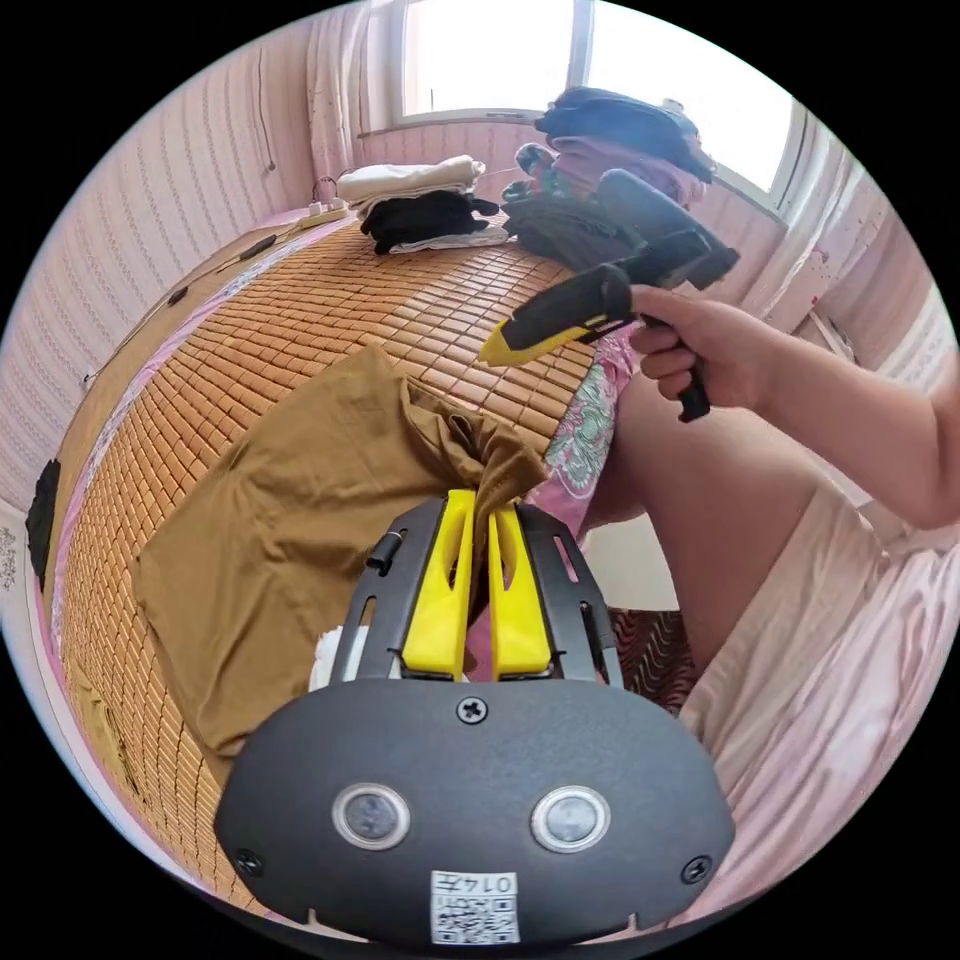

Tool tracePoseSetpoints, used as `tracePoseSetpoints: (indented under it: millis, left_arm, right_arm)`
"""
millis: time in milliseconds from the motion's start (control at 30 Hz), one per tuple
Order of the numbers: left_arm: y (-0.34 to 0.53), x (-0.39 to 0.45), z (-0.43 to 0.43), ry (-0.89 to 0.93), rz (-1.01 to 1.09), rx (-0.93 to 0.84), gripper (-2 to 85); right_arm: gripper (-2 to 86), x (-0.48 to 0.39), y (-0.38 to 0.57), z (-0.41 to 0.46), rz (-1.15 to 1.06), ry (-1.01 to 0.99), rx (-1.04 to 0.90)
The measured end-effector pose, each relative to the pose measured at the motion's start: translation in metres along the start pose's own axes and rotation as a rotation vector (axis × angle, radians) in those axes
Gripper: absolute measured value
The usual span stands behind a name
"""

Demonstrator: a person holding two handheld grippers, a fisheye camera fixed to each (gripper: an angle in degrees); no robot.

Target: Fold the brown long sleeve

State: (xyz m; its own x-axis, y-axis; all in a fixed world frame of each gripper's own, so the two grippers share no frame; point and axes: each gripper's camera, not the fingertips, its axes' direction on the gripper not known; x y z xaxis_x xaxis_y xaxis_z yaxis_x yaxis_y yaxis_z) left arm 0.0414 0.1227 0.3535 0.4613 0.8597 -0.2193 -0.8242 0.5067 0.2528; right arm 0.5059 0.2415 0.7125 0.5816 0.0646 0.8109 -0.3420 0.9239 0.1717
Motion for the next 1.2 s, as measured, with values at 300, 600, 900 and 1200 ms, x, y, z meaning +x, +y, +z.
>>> tracePoseSetpoints:
  millis: [300, 600, 900, 1200]
  left_arm:
    - [0.061, 0.02, -0.021, 0.052, 0.063, -0.063, -0.3]
    - [0.075, -0.001, -0.048, 0.186, 0.052, 0.155, -0.5]
    - [0.108, -0.063, -0.077, 0.335, -0.225, 0.438, -0.8]
    - [0.202, -0.173, -0.027, 0.159, -0.684, 0.275, -0.3]
  right_arm:
    - [4.1, 0.049, 0.01, 0.019, 0.077, 0.123, 0.02]
    - [0.8, 0.056, 0.032, -0.074, 0.022, -0.003, 0.126]
    - [0.6, -0.011, -0.003, -0.146, -0.133, 0.088, 0.172]
    - [0.8, -0.062, -0.088, 0.036, -0.201, 0.26, -0.157]
